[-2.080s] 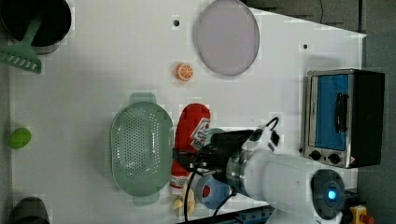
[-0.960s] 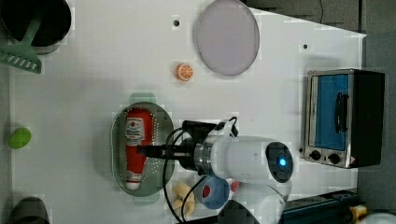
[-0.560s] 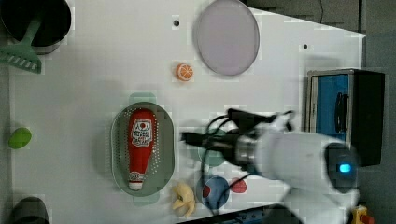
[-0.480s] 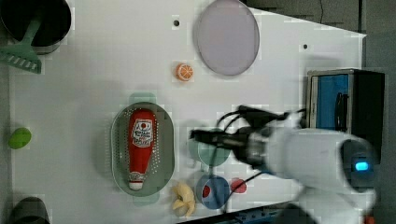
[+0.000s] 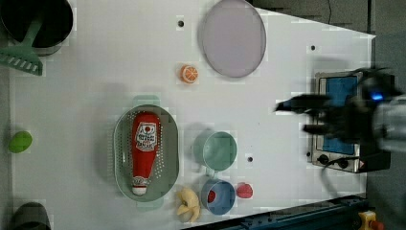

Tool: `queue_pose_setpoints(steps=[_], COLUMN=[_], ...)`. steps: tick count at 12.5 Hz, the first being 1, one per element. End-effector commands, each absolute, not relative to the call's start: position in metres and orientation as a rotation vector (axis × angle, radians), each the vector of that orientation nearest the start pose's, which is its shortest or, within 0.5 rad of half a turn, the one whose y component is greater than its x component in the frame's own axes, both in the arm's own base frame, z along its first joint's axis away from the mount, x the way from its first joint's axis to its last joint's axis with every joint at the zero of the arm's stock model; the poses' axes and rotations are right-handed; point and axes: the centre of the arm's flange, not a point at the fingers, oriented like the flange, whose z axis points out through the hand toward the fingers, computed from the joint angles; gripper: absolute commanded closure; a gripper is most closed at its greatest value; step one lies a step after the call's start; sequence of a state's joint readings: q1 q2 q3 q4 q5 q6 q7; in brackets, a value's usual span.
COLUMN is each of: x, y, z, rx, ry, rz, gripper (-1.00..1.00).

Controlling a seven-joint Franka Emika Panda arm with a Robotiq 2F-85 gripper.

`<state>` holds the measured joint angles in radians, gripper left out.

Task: Pick Ketchup from the table and place it in strainer.

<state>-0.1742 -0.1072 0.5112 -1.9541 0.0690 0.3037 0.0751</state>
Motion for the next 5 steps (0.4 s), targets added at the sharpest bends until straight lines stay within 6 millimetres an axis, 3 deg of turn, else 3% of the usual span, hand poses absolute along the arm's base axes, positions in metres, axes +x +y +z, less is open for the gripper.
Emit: queue_pose_setpoints(steps=[1, 5], x=[0.519, 0.515], y=[0.075, -0.027], z=[0.541, 0.565], rx=[-2.946, -2.830], ry=[0.995, 1.224], rz=[0.022, -0.043], gripper=[-1.00, -1.00])
